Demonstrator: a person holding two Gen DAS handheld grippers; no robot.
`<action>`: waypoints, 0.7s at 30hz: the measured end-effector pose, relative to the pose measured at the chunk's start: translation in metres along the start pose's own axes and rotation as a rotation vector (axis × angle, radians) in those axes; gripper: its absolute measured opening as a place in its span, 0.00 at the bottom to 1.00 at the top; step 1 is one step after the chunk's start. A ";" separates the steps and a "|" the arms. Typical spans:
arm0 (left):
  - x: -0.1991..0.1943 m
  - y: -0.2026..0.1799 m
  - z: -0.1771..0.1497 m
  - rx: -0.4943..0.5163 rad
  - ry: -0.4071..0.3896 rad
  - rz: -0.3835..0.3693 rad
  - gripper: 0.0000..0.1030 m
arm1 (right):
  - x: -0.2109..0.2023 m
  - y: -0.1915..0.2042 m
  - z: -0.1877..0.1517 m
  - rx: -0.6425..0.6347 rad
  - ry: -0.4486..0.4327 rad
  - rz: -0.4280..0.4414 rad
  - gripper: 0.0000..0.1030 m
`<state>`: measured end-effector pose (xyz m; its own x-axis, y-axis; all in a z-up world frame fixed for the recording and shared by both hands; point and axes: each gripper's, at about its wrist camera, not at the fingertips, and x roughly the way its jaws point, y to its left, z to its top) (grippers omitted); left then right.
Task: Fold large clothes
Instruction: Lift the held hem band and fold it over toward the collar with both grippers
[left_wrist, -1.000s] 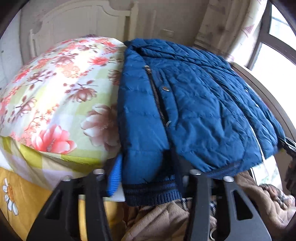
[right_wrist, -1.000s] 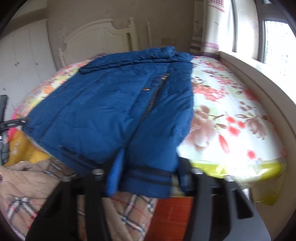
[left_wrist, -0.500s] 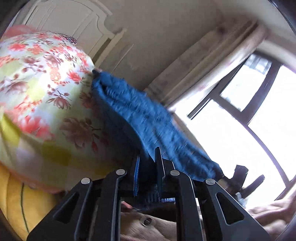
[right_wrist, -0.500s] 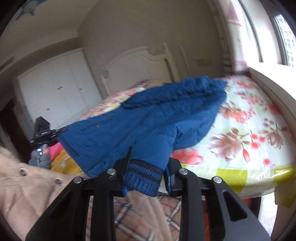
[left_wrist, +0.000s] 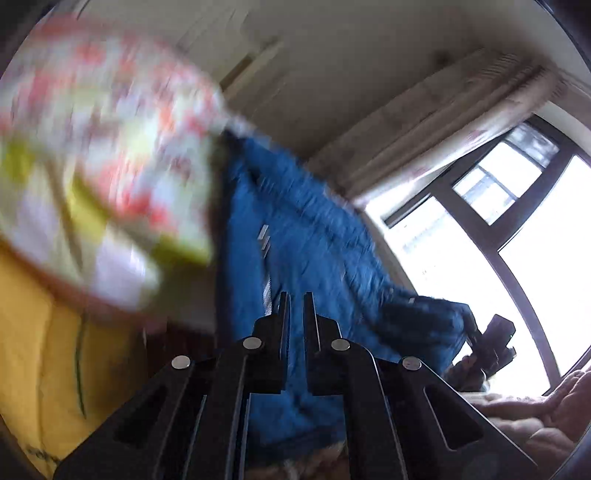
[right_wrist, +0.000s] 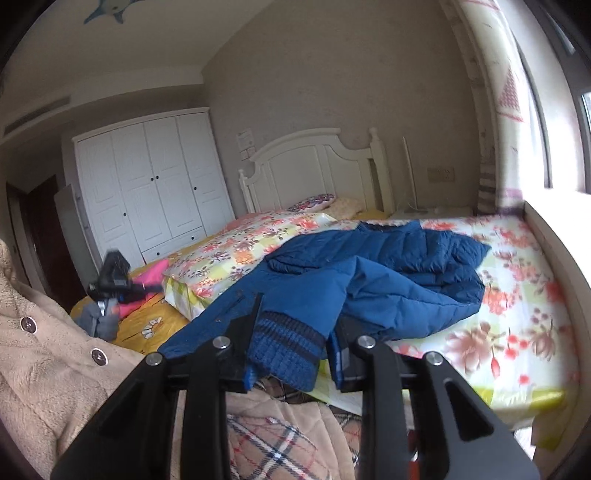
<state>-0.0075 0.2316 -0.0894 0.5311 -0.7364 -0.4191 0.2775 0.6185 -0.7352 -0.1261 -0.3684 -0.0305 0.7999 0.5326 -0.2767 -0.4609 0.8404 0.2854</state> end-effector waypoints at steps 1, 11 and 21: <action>0.008 0.016 -0.010 -0.046 0.035 0.010 0.05 | 0.001 -0.003 -0.002 0.007 0.004 -0.003 0.28; 0.056 0.064 -0.050 -0.261 0.131 -0.228 0.96 | 0.023 -0.011 -0.009 0.032 0.025 -0.005 0.28; 0.085 -0.072 0.012 0.219 -0.090 0.330 0.10 | 0.042 -0.006 0.005 -0.006 0.018 -0.024 0.29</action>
<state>0.0274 0.1279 -0.0652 0.6852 -0.4677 -0.5584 0.2395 0.8686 -0.4337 -0.0878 -0.3519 -0.0392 0.8036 0.5139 -0.3002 -0.4439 0.8535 0.2728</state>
